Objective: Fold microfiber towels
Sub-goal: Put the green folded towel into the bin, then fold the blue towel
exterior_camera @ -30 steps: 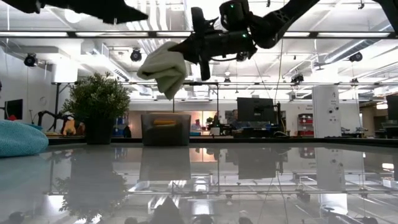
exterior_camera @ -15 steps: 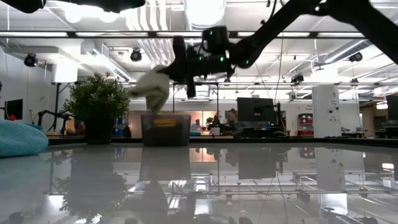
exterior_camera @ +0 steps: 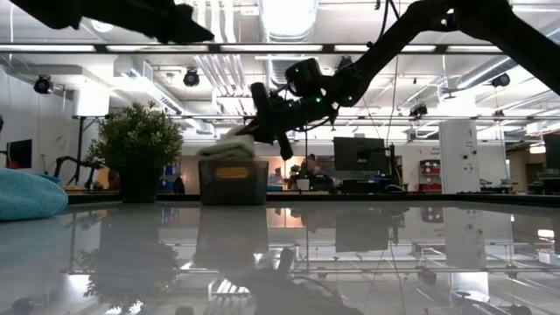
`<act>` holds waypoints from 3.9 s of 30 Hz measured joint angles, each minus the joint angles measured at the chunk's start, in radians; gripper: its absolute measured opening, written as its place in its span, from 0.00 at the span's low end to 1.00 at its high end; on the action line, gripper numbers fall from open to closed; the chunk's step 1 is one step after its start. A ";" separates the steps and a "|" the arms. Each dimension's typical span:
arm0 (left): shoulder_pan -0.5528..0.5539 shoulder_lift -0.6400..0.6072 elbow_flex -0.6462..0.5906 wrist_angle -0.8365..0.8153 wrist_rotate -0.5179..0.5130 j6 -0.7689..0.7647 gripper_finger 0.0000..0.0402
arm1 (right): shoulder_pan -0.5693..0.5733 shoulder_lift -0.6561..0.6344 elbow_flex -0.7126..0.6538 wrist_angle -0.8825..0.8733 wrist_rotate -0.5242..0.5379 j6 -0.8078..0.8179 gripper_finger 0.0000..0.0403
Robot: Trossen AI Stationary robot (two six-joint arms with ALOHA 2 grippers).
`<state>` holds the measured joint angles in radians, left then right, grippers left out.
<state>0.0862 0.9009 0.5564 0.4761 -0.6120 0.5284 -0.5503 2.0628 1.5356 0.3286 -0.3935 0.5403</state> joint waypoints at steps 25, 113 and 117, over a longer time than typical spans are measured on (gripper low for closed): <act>0.336 0.317 0.008 -0.154 0.511 -0.404 0.00 | -0.016 -0.008 0.005 -0.163 0.003 -0.082 0.22; 0.313 0.215 0.020 -0.176 0.595 -0.523 0.00 | 0.004 0.110 0.568 -0.767 -0.010 -0.786 0.02; 0.242 0.154 0.020 -0.255 0.595 -0.595 0.00 | 0.056 0.020 0.429 -0.728 -0.020 -0.788 0.02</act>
<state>0.3285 1.0552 0.5766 0.2212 -0.0174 -0.0668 -0.4944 2.0828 1.9650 -0.3995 -0.4132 -0.2478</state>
